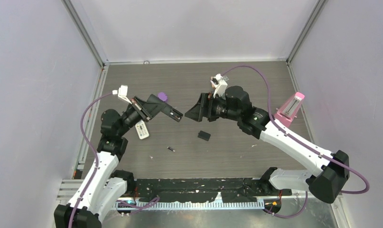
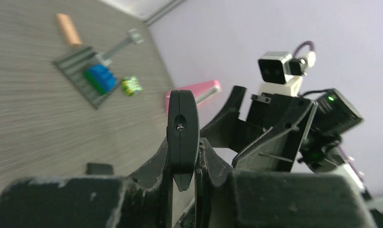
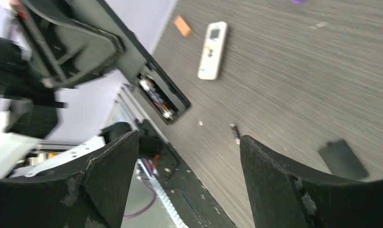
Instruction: Load the batteries into the remote control
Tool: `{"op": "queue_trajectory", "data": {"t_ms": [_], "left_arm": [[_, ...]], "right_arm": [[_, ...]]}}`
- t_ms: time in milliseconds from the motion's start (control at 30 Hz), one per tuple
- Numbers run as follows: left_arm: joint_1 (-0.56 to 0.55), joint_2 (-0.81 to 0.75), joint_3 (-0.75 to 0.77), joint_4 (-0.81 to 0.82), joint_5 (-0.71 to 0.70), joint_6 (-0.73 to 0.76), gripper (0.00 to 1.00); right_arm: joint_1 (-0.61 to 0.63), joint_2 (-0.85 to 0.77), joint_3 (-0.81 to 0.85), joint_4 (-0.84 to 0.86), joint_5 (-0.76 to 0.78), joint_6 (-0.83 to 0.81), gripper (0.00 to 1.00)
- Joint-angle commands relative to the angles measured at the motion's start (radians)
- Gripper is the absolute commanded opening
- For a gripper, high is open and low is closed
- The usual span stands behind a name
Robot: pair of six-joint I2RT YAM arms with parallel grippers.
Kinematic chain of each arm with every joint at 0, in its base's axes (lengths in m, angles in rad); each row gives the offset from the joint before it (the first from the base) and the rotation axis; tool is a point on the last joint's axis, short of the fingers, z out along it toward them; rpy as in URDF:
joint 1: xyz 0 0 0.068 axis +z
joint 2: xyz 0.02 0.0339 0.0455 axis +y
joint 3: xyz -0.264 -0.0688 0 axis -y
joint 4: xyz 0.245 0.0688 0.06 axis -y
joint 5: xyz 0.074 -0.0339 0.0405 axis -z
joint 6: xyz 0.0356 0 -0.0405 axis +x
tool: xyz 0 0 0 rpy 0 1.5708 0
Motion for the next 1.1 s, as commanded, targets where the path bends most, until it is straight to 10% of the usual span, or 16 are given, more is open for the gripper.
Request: {"op": "queue_trajectory", "data": {"t_ms": [0,433,1067], "left_arm": [[0.007,-0.001,0.144,-0.470,-0.131,0.287,0.00],[0.010,-0.016,0.237,-0.893,-0.644,0.507,0.00],[0.011,-0.045,0.226,-0.937,-0.735,0.488,0.00]], "right_arm": [[0.008,0.052,0.033,-0.136,0.100,-0.118,0.80],[0.363,0.525,0.231,-0.275,0.289,-0.451,0.70],[0.399,0.787,0.349,-0.209,0.396,-0.536,0.39]]}}
